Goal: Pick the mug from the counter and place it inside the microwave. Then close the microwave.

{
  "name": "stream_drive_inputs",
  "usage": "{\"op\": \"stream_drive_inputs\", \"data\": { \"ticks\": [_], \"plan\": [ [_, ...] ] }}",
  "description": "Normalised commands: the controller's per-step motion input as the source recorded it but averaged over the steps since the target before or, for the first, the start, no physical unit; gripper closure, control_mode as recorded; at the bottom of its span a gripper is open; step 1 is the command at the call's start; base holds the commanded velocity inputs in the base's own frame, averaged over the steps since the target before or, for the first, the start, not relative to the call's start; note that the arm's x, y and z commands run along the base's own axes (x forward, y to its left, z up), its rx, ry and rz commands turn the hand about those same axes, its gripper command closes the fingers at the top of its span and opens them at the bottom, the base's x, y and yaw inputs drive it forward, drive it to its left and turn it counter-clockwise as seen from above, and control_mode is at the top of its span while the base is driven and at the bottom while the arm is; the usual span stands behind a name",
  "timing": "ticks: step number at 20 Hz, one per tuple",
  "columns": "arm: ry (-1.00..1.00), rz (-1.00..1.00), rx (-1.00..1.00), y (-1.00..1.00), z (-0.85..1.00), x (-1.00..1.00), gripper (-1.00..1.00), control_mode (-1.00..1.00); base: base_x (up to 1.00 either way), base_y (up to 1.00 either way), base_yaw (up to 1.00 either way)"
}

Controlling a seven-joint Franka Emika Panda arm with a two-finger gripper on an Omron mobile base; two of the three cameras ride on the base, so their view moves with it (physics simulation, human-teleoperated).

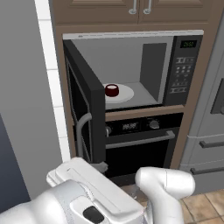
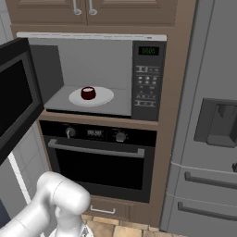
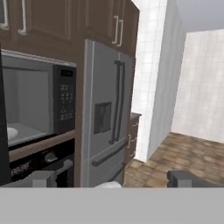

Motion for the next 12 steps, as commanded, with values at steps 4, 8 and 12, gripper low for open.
{"op": "stream_drive_inputs", "data": {
  "ticks": [4,8,12],
  "plan": [
    [0.16,0.00,-0.09,0.20,-0.24,0.51,-1.00,-1.00,0.00,0.00,0.00],
    [0.12,0.00,-0.08,0.27,-0.12,0.32,-1.00,-1.00,0.00,0.00,0.00],
    [0.11,0.00,-0.07,0.35,-0.15,0.25,-1.00,-1.00,0.00,0.00,0.00]
  ]
}}
